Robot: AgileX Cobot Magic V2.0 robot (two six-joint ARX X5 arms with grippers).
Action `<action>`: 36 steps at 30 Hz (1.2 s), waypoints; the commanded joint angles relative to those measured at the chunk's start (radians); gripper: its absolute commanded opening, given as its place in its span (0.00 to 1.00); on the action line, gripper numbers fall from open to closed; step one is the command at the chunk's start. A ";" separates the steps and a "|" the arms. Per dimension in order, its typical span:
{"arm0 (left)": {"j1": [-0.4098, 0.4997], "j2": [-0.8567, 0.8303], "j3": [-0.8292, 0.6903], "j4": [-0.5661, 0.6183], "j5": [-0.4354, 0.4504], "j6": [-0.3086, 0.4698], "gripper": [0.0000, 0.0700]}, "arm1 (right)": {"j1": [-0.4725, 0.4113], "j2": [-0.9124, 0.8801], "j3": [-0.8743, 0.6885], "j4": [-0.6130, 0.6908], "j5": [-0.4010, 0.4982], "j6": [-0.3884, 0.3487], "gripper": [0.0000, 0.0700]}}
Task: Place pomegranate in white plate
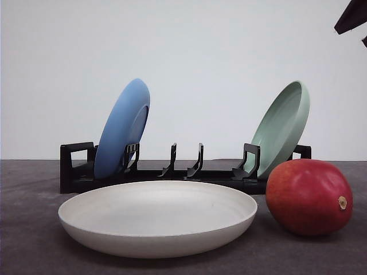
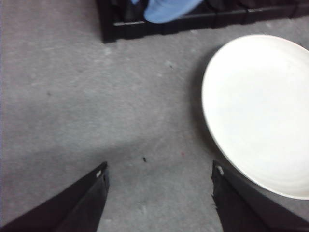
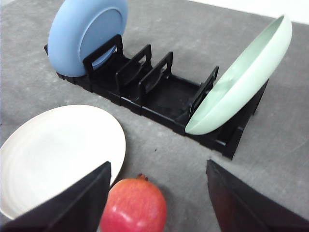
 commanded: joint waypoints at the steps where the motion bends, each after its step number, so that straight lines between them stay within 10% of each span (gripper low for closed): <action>1: 0.024 0.006 0.017 0.005 0.025 0.044 0.58 | 0.005 0.004 0.014 -0.006 -0.007 0.042 0.57; 18: 0.145 0.060 0.112 0.014 0.069 0.109 0.63 | 0.143 0.206 0.066 -0.203 0.019 0.245 0.58; 36: 0.145 0.060 0.112 0.013 0.068 0.115 0.63 | 0.267 0.610 0.114 -0.055 0.185 0.247 0.90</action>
